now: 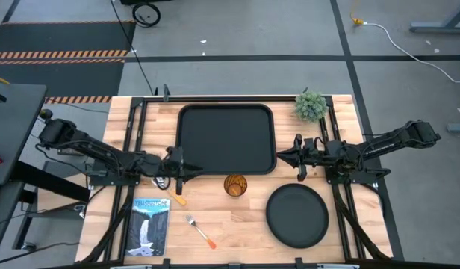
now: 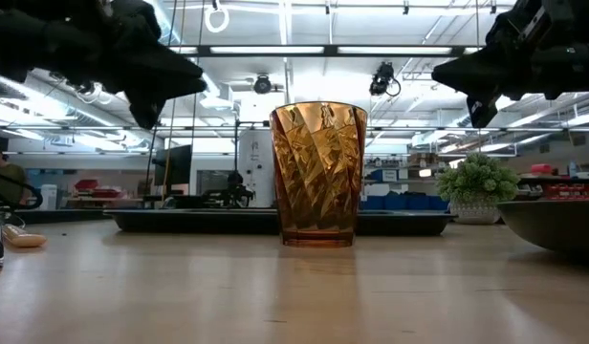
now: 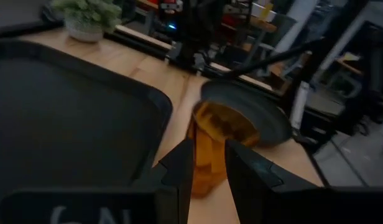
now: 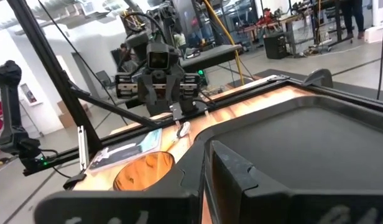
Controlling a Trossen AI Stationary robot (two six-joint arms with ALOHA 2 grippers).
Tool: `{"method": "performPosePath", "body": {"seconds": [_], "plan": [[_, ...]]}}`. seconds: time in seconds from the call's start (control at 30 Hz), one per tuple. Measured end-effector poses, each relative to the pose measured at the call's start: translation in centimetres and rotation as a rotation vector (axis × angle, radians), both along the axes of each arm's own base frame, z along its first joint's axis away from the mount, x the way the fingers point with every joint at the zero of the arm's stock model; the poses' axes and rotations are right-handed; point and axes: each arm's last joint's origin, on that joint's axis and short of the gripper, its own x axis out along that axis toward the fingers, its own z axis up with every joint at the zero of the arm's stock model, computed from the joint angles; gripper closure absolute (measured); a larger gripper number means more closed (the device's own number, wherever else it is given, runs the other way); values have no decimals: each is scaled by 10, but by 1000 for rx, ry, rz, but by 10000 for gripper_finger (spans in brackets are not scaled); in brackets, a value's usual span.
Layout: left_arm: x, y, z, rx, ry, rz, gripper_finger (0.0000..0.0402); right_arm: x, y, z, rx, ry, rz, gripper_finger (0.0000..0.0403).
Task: Pick and place plate/cup/fork/spoon on tray
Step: Put the brown glass on the black tray
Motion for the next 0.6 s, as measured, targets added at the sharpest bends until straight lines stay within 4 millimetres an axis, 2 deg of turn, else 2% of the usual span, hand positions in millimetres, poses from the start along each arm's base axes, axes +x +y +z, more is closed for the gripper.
{"method": "performPosePath", "body": {"seconds": [0.27, 0.6], "plan": [[33, -11, 10, -23, 99, 53, 289, -1, 0, 1, -29, -2, 14, 371], [67, -18, 27, -50, 297, 203, 212, -2, 0, -3, -35, 42, 16, 371]]}}
